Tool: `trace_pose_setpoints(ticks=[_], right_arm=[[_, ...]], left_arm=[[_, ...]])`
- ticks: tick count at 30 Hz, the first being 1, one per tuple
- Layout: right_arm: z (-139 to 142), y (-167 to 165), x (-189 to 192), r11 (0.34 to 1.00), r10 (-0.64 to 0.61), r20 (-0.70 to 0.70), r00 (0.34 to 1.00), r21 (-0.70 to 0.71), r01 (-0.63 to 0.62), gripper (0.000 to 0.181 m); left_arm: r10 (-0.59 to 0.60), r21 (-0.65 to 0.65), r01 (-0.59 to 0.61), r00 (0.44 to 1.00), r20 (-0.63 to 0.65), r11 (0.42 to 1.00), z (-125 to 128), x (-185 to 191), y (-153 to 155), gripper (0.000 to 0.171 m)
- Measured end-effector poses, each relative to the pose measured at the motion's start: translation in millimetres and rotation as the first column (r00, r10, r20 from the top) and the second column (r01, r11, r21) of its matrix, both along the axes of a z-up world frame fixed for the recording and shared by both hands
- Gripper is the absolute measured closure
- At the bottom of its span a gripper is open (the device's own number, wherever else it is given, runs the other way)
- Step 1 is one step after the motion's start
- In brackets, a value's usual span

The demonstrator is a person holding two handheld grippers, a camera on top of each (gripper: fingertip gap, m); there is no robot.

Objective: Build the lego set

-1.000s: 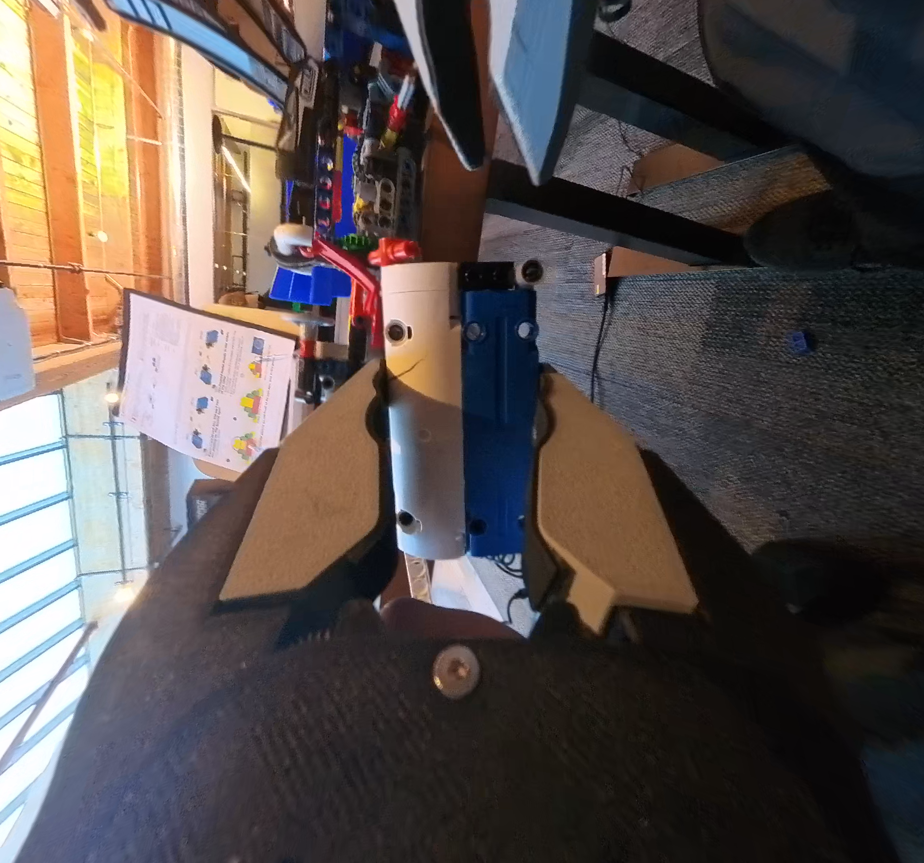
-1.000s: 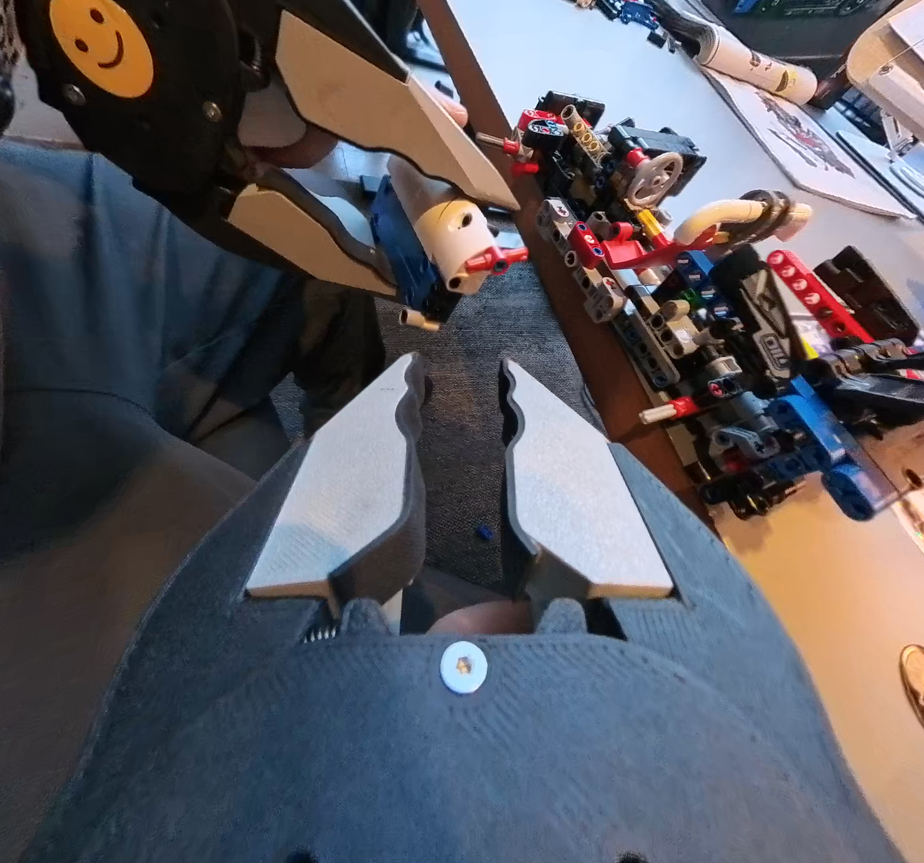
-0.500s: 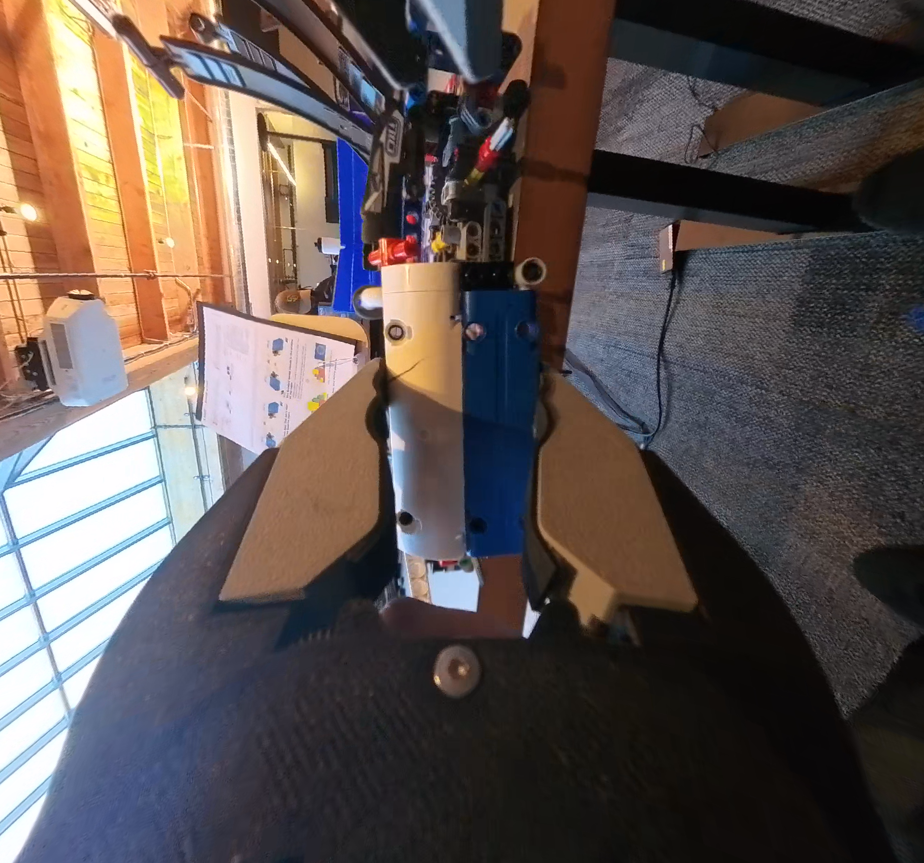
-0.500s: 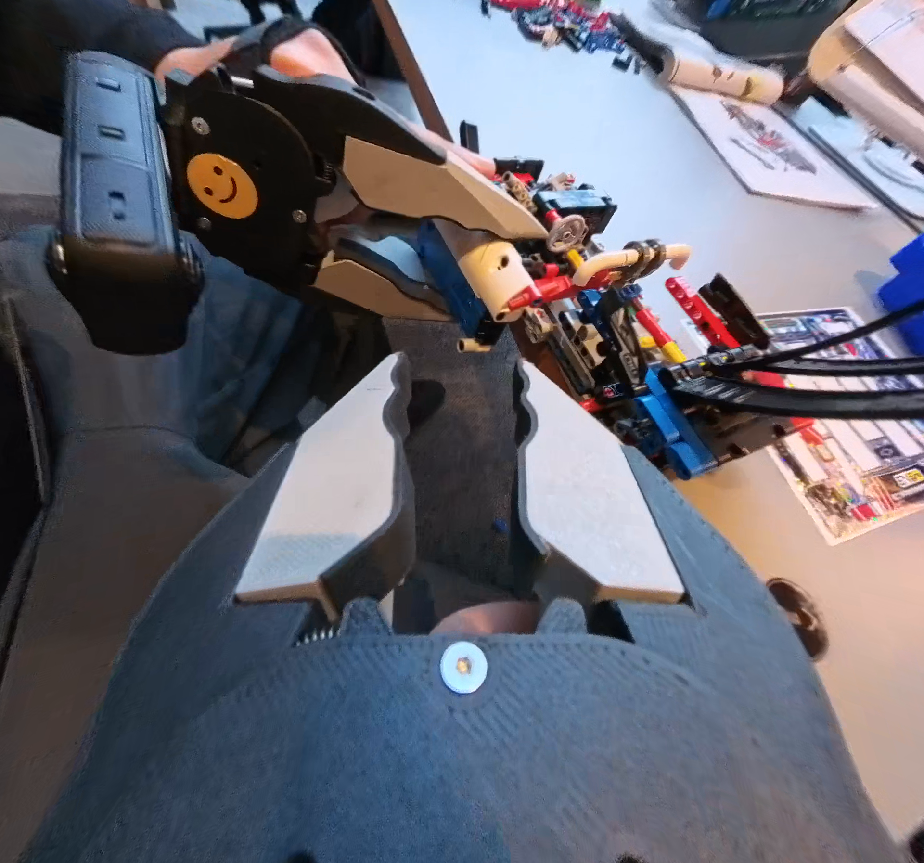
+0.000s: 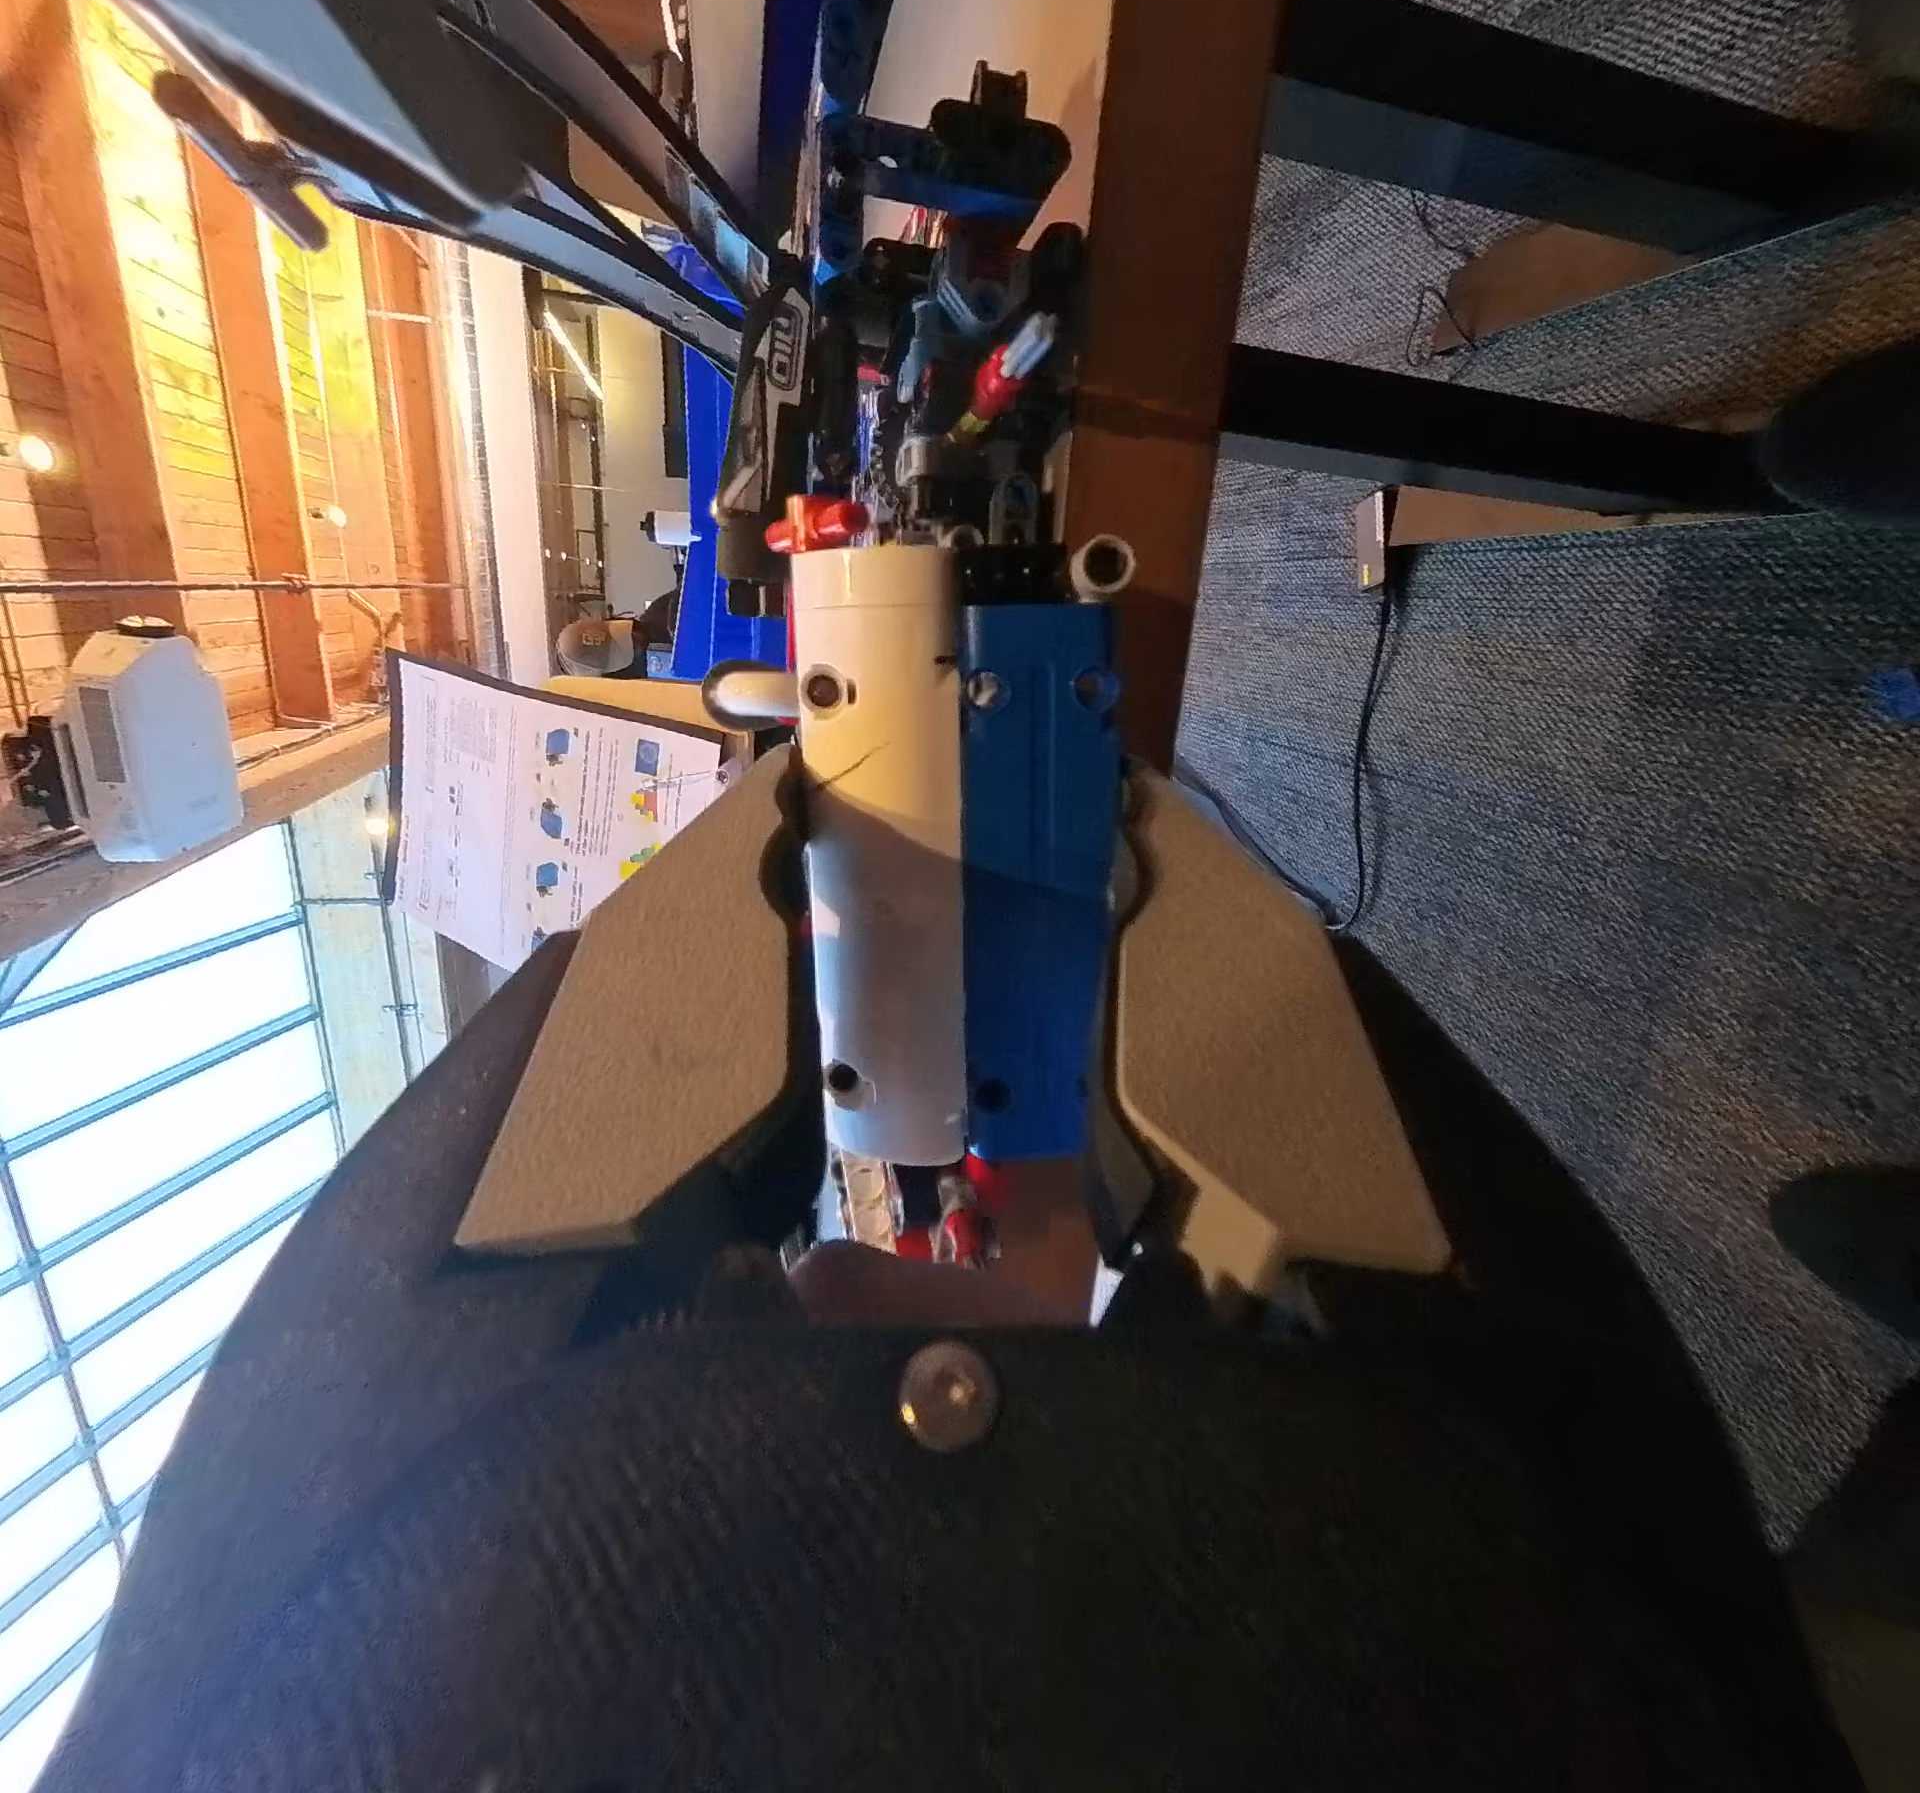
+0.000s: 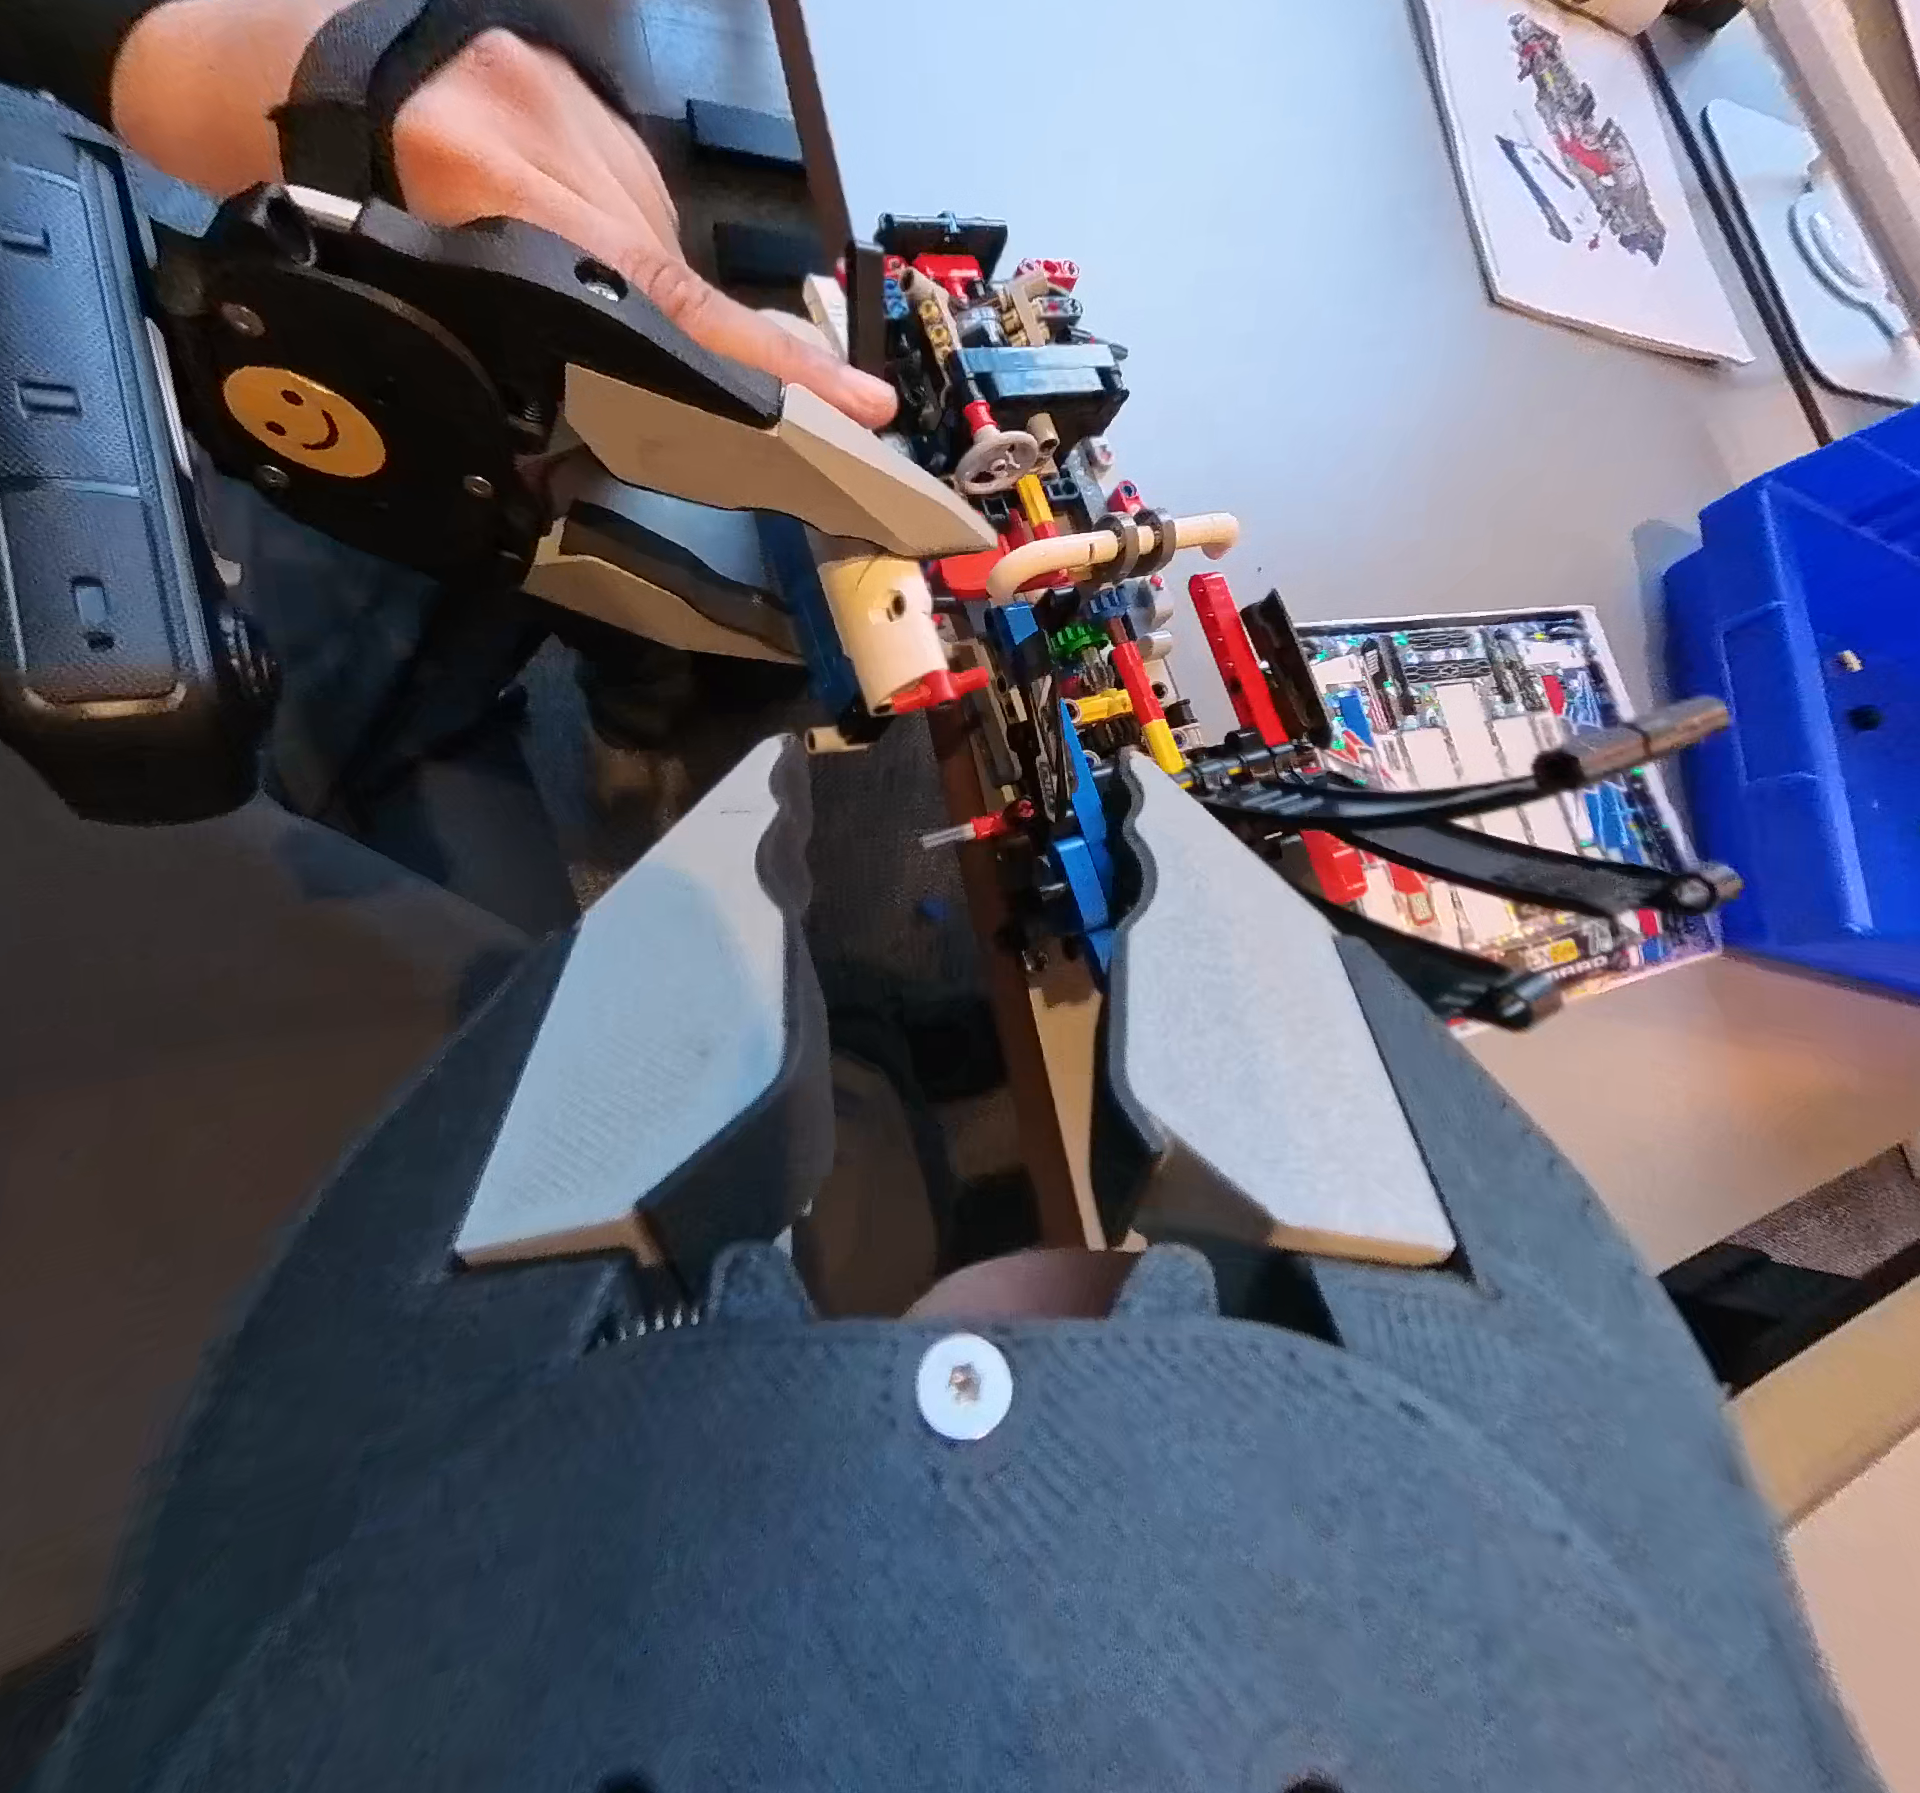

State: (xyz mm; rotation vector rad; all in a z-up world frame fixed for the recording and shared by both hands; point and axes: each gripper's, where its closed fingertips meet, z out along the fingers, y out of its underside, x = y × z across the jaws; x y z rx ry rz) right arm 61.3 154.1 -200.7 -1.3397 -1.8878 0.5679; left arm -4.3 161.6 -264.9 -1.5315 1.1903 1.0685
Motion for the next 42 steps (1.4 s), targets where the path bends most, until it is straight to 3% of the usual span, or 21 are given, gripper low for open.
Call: trace_pose_setpoints(ticks=[11,23,27,31,33,40,42], right_arm=[[-28,6,-27,0.997,0.062,0.176,0.982,-0.054,-0.053,0.123],[-47,15,-32,0.997,0.062,0.327,0.943,0.011,-0.07,0.131],[-50,20,-31,0.992,0.05,0.361,0.931,0.094,-0.089,0.132],[-44,21,-32,0.972,0.042,0.311,0.95,0.207,-0.11,0.13],[-40,20,-31,0.964,0.047,0.277,0.96,0.241,-0.117,0.139],[-28,15,-29,0.985,0.081,0.225,0.971,0.128,-0.112,0.155],[-23,15,-31,0.989,0.085,0.196,0.977,0.106,-0.107,0.167]], left_arm=[[-0.004,-0.007,0.003,1.0,-0.011,1.0,-6,-2,8,0.116],[-0.009,-0.037,0.009,1.0,-0.02,0.999,-7,0,11,0.117],[-0.011,-0.059,0.009,1.0,-0.017,0.998,-6,3,8,0.117],[-0.013,-0.066,0.012,1.0,-0.017,0.998,-5,4,6,0.117],[-0.011,-0.063,0.01,1.0,-0.01,0.998,-4,4,6,0.117],[-0.01,-0.043,0.009,1.0,-0.013,0.999,4,3,7,0.117],[-0.015,-0.052,0.014,1.0,-0.015,0.999,2,4,7,0.117]])
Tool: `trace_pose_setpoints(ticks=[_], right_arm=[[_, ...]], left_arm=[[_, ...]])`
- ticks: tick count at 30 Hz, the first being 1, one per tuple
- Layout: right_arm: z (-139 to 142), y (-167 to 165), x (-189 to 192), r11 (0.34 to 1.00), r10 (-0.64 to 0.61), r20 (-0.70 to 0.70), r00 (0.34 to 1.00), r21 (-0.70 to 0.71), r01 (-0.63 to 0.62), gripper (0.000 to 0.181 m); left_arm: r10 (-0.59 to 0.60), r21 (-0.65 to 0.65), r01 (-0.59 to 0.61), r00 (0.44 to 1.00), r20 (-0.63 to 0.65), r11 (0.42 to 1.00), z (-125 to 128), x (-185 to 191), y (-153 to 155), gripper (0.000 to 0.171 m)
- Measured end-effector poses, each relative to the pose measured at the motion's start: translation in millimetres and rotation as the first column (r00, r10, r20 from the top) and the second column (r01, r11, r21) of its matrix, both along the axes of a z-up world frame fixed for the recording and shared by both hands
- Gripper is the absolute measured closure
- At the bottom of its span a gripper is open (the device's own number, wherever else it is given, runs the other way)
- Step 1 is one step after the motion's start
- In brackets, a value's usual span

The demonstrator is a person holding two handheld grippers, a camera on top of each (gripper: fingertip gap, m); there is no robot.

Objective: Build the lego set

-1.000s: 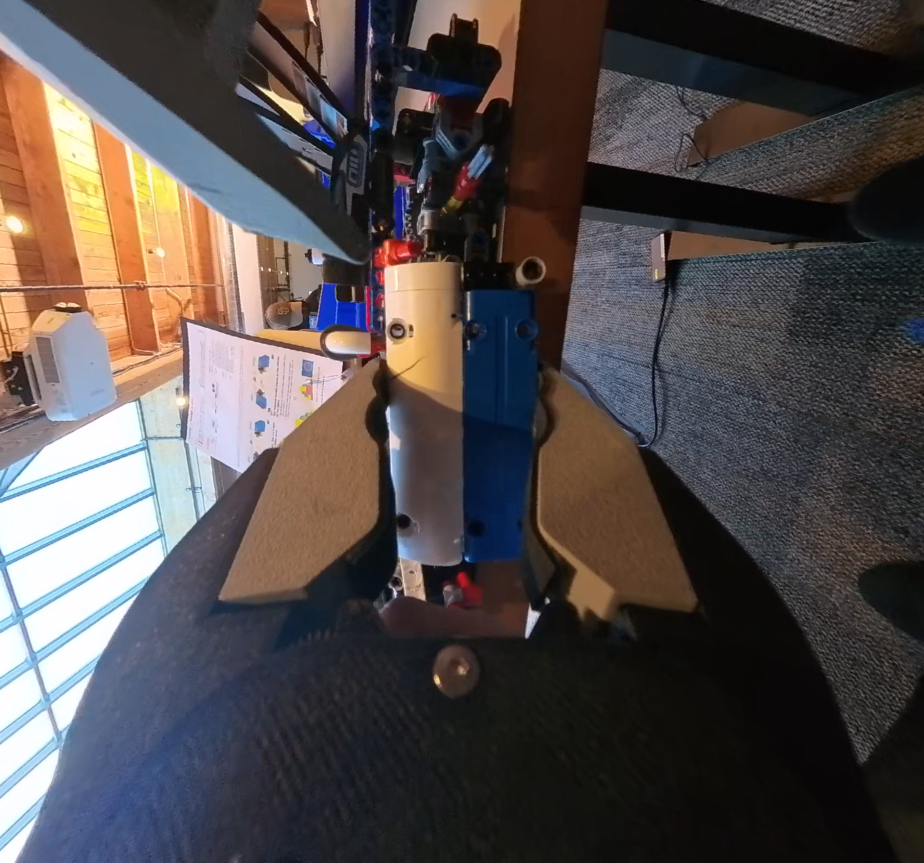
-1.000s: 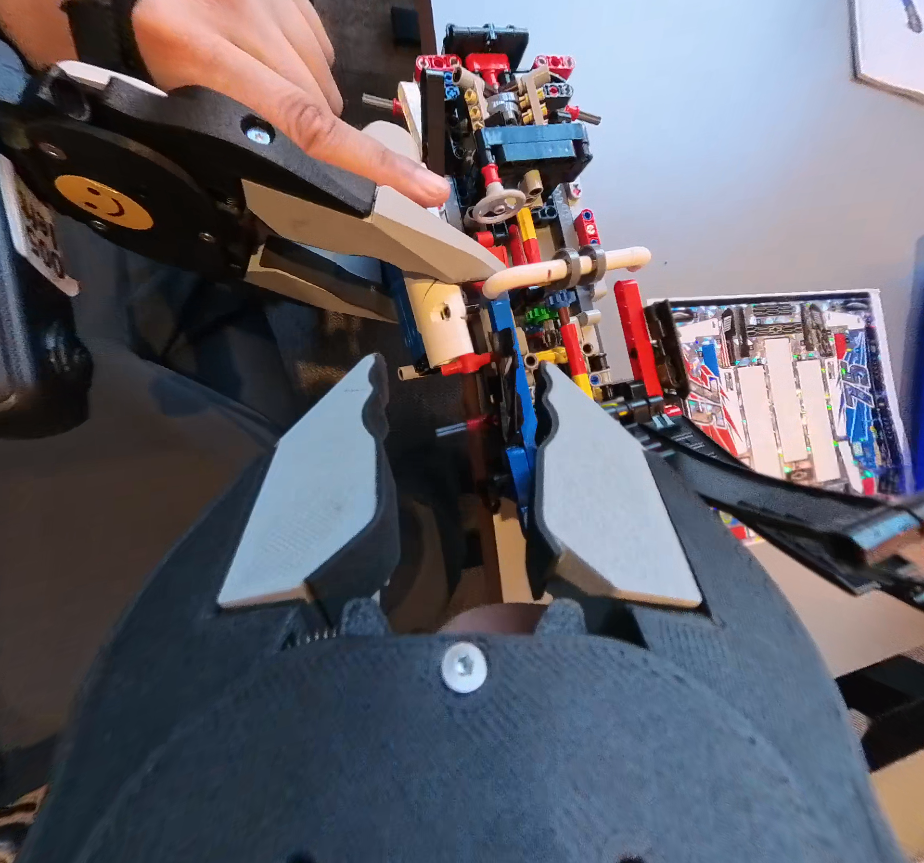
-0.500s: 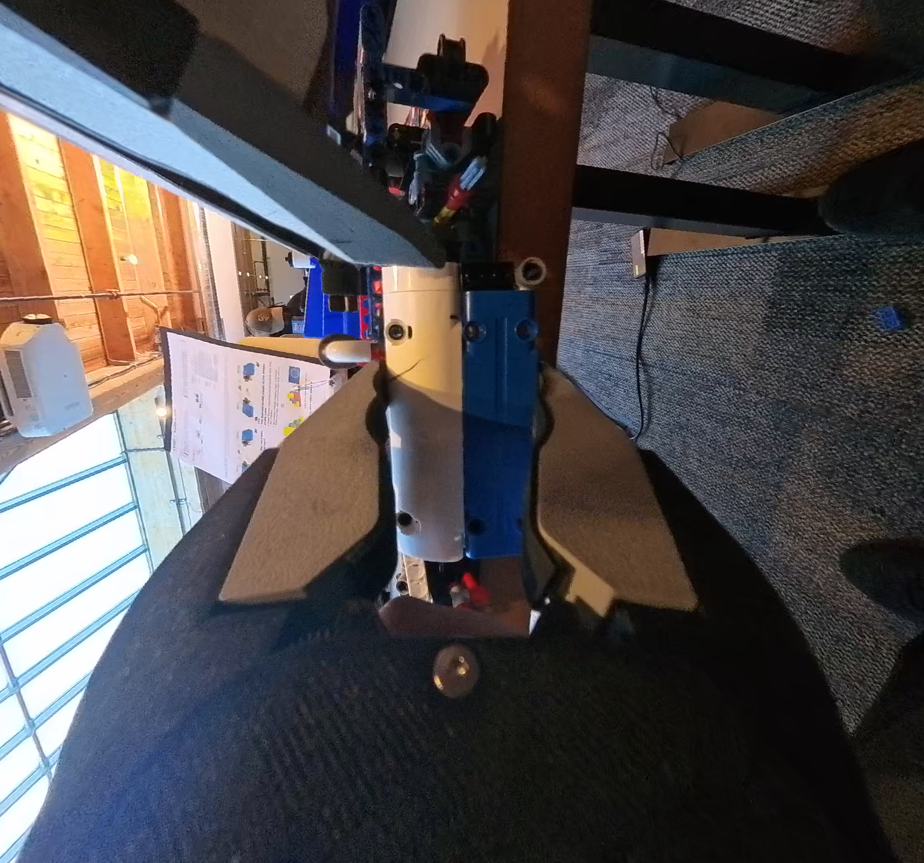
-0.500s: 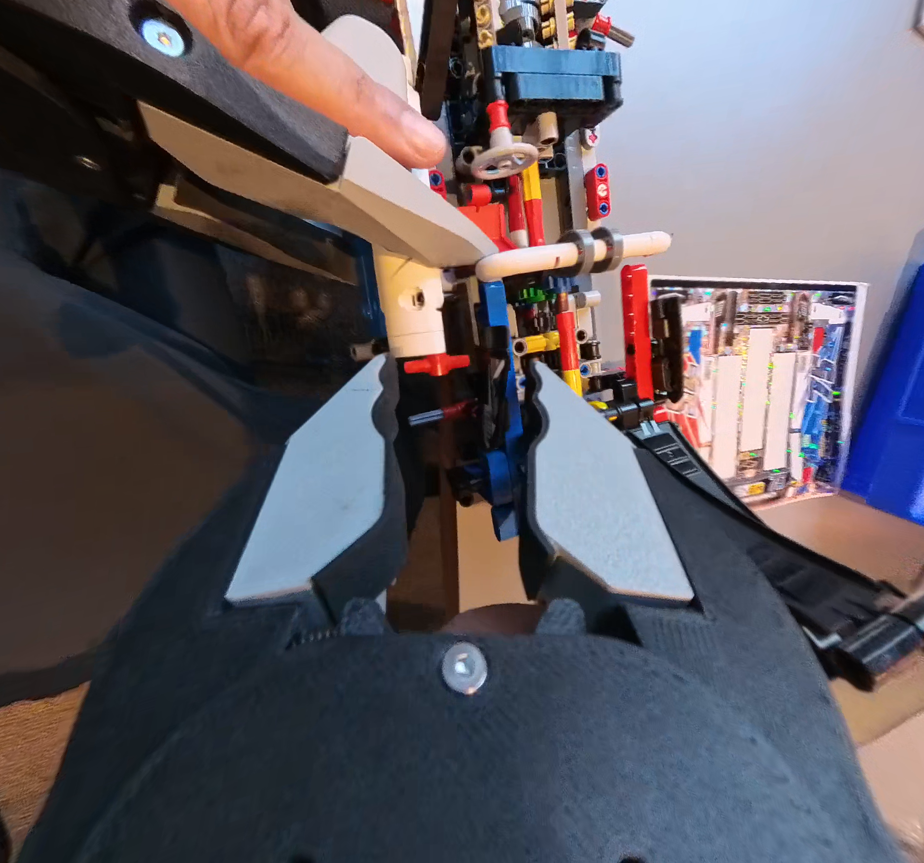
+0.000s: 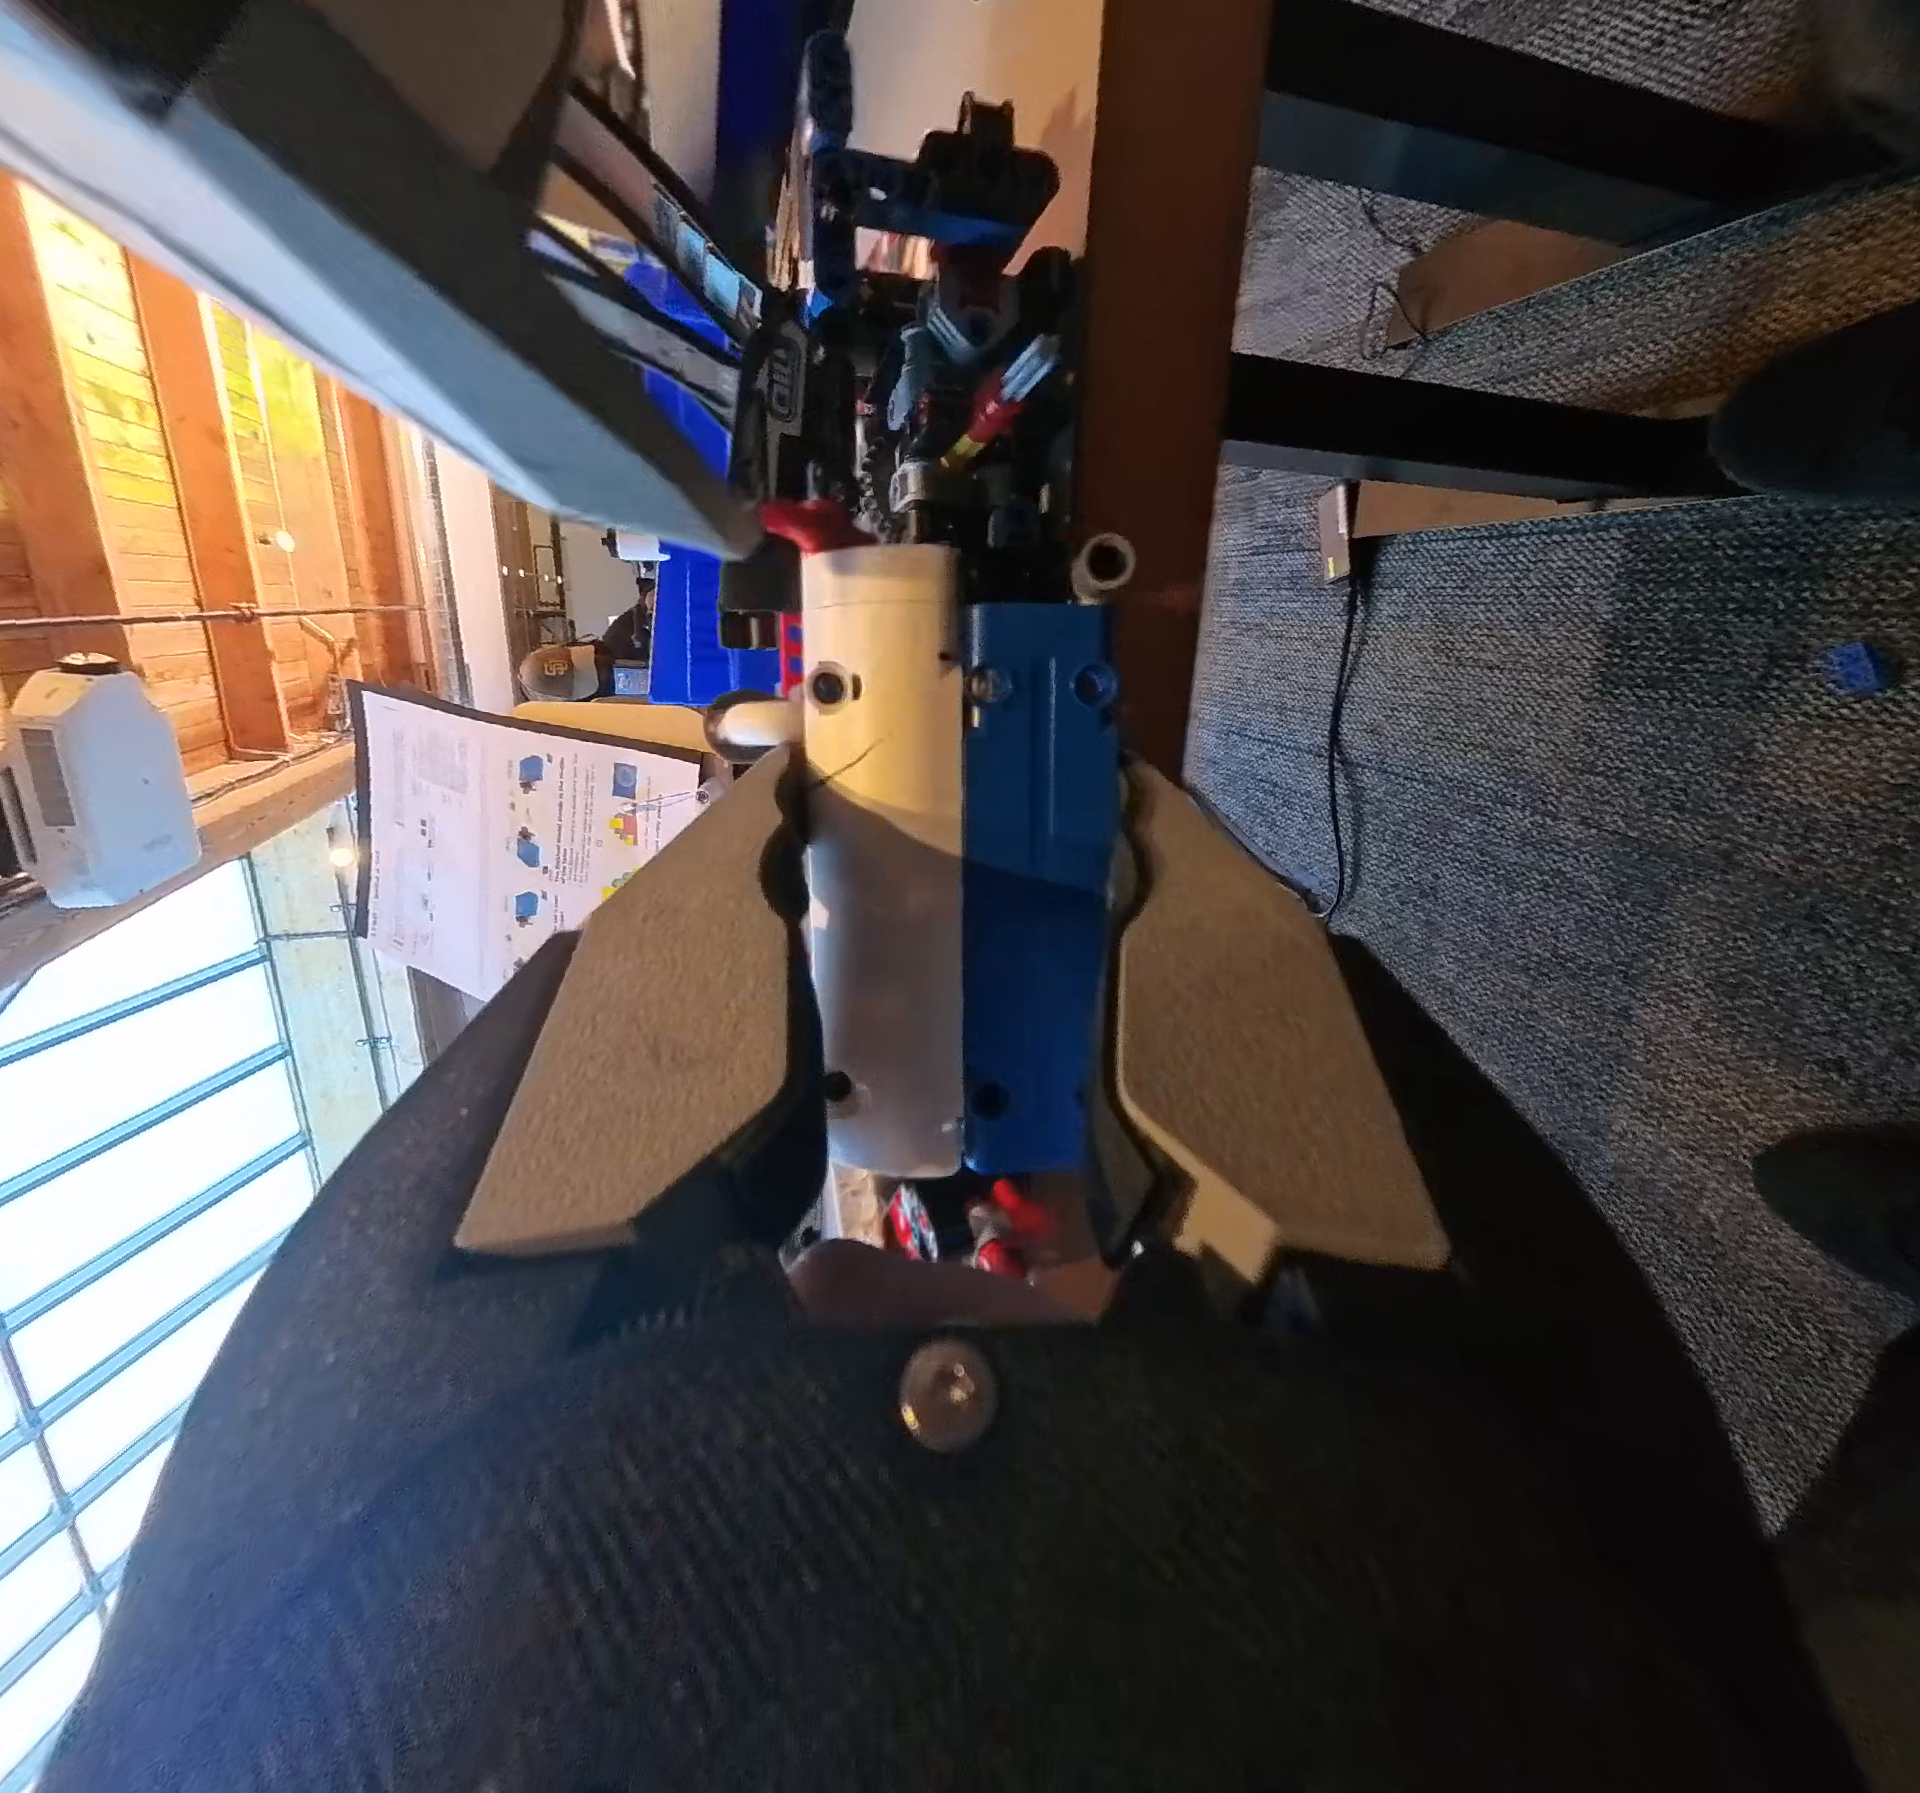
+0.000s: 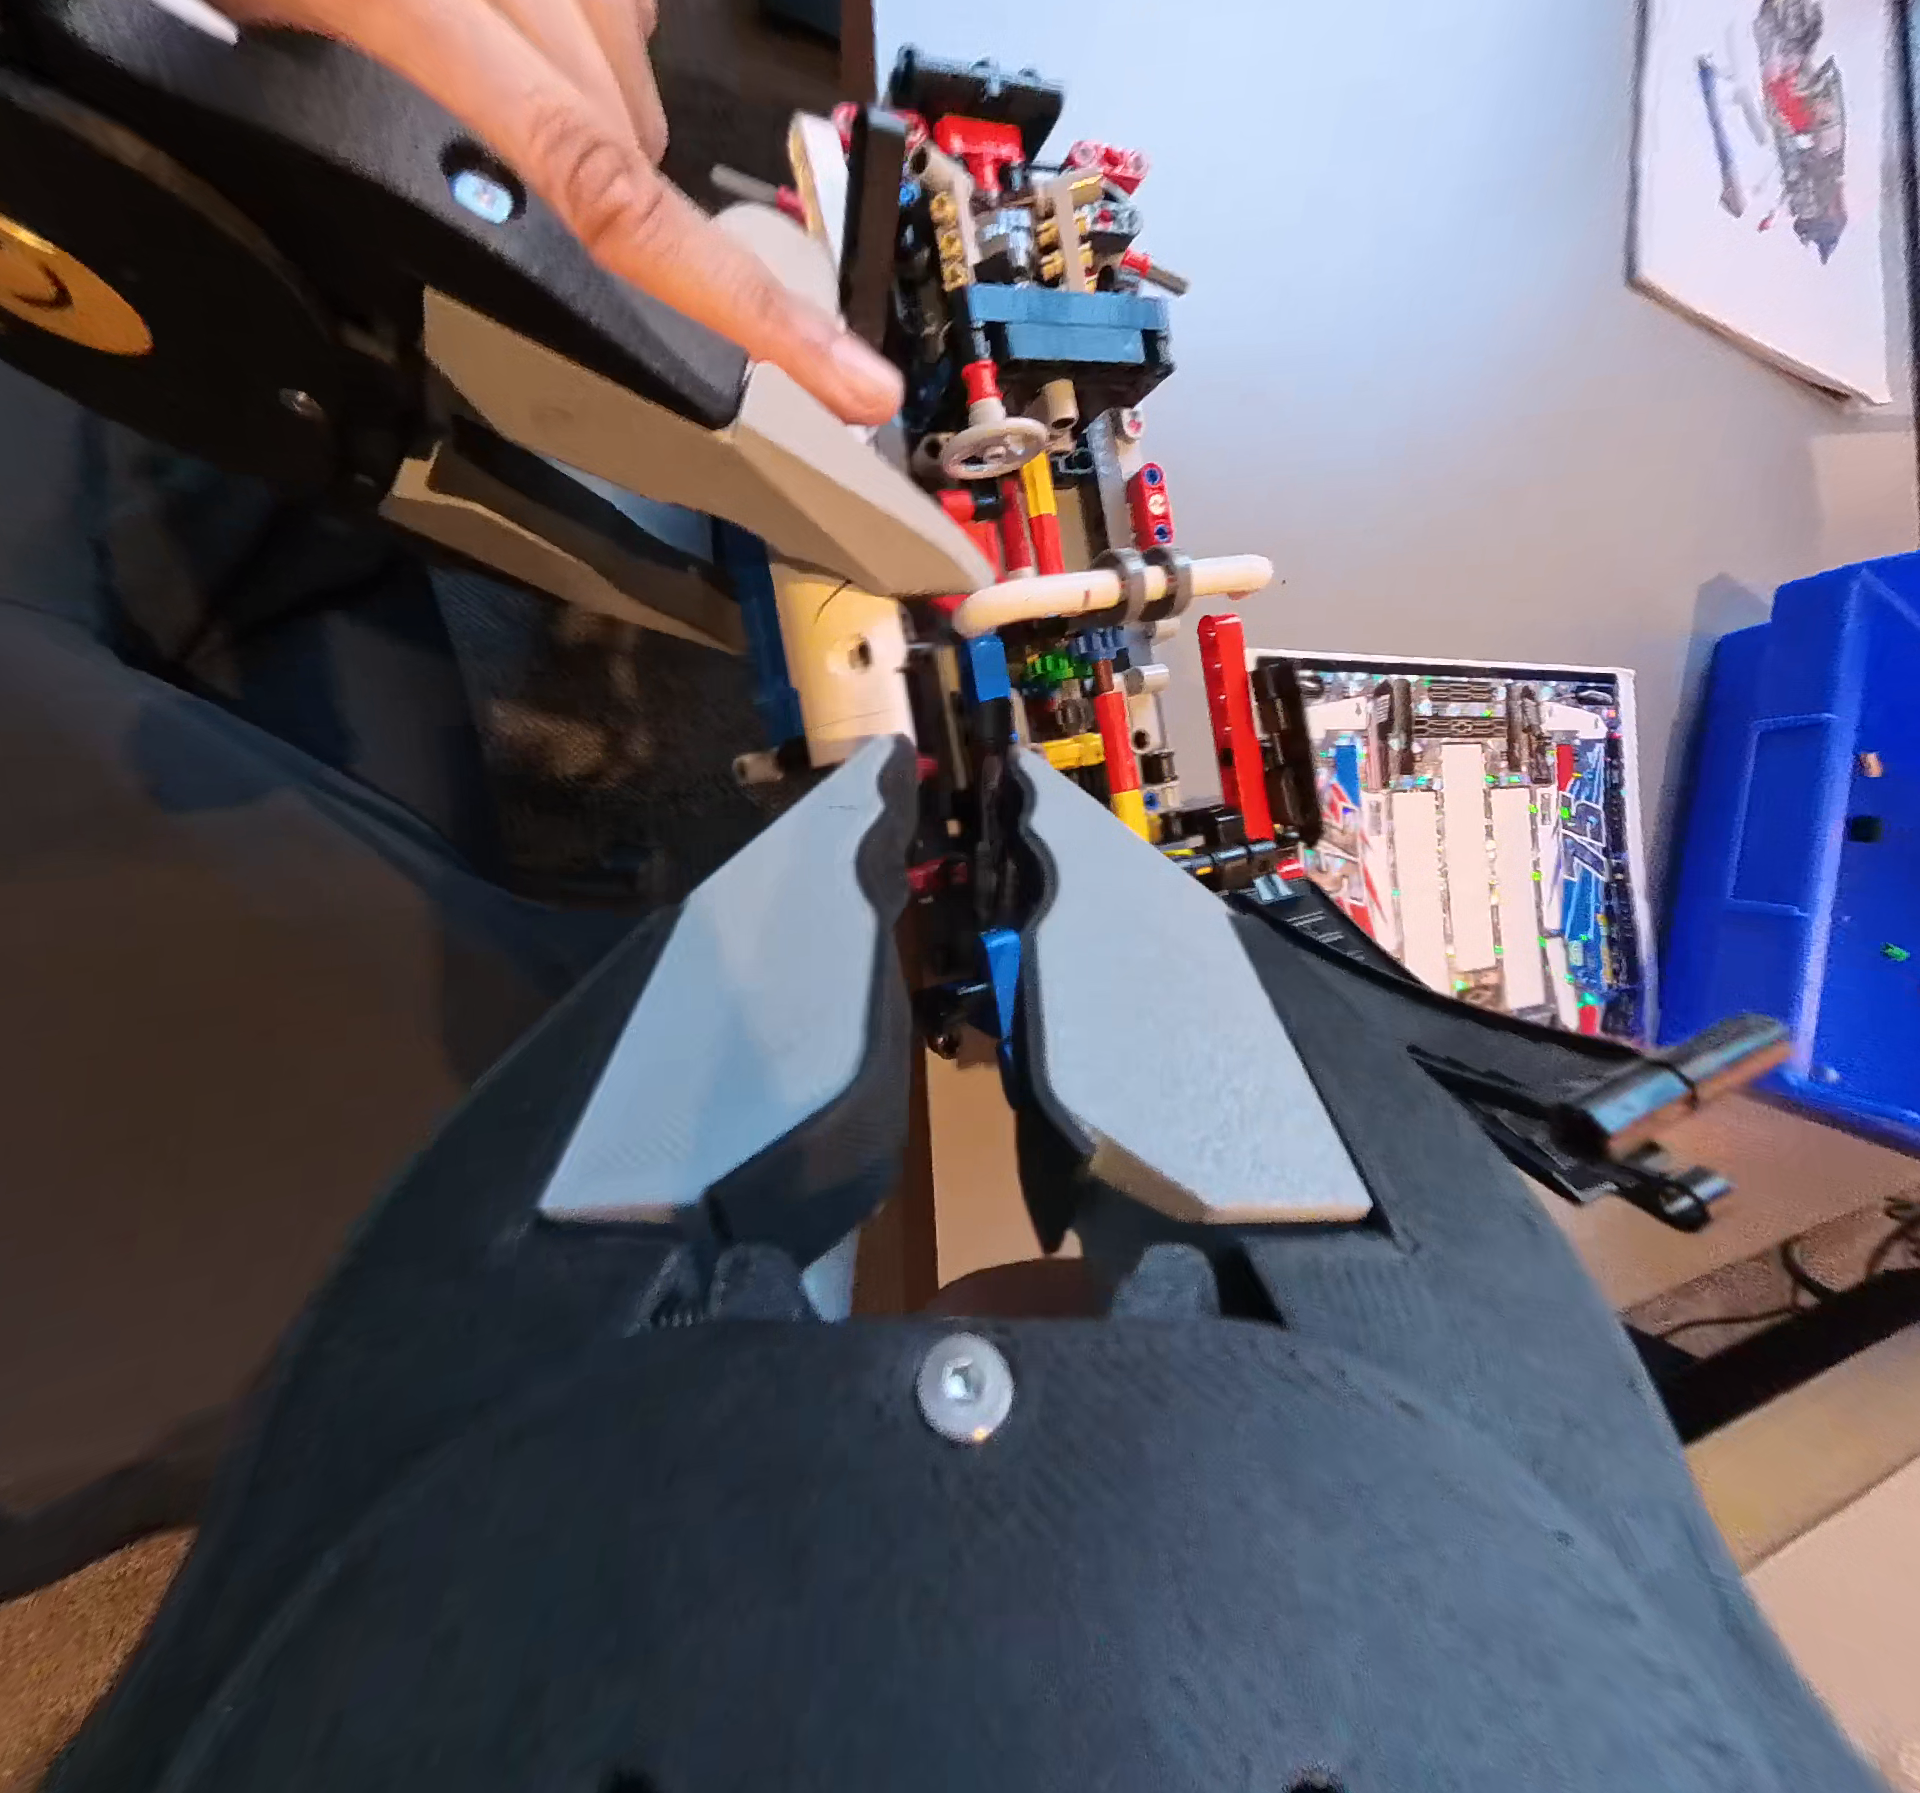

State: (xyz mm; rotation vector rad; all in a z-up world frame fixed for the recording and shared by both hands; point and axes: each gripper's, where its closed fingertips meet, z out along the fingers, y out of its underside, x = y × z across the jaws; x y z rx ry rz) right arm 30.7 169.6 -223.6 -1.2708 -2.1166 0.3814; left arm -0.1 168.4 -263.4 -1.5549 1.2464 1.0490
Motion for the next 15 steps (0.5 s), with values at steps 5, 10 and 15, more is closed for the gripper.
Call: trace_pose_setpoints(ticks=[5,10,15], right_arm=[[7,-4,6,1.0,-0.012,-0.034,0.999,0.001,0.012,0.135],[16,-9,16,0.999,-0.042,-0.154,0.987,0.011,0.044,0.162],[25,-24,20,0.999,0.002,-0.313,0.95,0.048,0.014,0.166]], left_arm=[[0.005,0.015,-0.005,1.0,0.005,1.0,2,-1,0,0.117],[-0.036,0.086,0.041,0.998,-0.055,0.995,11,5,-1,0.117],[-0.045,0.101,0.05,0.998,-0.053,0.994,11,7,-3,0.117]])
